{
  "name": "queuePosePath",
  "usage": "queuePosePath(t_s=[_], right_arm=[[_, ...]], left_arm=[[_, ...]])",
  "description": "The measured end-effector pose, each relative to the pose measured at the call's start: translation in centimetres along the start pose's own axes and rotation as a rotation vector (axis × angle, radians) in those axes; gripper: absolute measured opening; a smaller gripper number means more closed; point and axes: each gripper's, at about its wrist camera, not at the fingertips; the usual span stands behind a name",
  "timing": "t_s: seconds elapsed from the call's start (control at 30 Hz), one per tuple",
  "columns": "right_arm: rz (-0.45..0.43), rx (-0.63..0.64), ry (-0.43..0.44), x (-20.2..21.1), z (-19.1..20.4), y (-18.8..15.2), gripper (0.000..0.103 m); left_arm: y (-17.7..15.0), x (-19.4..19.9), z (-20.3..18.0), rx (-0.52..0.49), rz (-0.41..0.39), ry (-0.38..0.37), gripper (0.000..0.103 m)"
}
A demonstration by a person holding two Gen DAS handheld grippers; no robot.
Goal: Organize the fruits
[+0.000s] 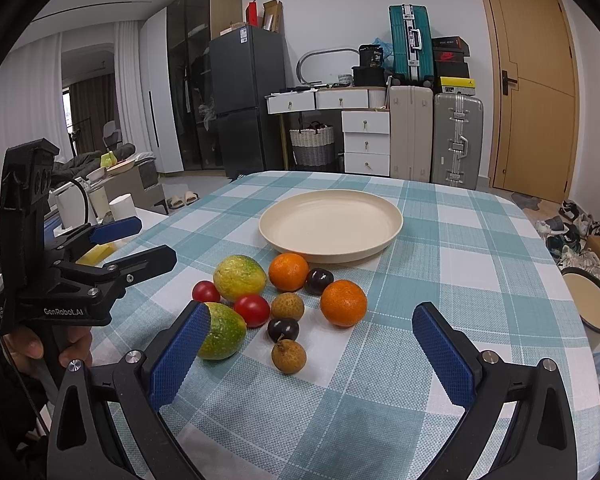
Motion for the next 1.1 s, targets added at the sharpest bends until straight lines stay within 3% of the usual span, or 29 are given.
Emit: queuePosePath(t_s=[0.67, 1.1], right_arm=[[0.037, -0.031, -0.010, -0.6, -0.4, 0.2, 0.103], [0.173, -0.060, -0.035, -3.0, -1.0, 0.2, 0.103]], left_arm=[[0.1, -0.1, -0.2, -0.019, 0.005, 0.001, 0.103], [0.1, -0.4, -0.6, -0.031, 0.026, -0.001, 0.103]])
Point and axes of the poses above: each gripper's, at about its wrist camera, not at the fingertips, and x roughly against the way its jaws point, z to its left, y to its top, and after that the axes turned 2 degrees about z, right-handed
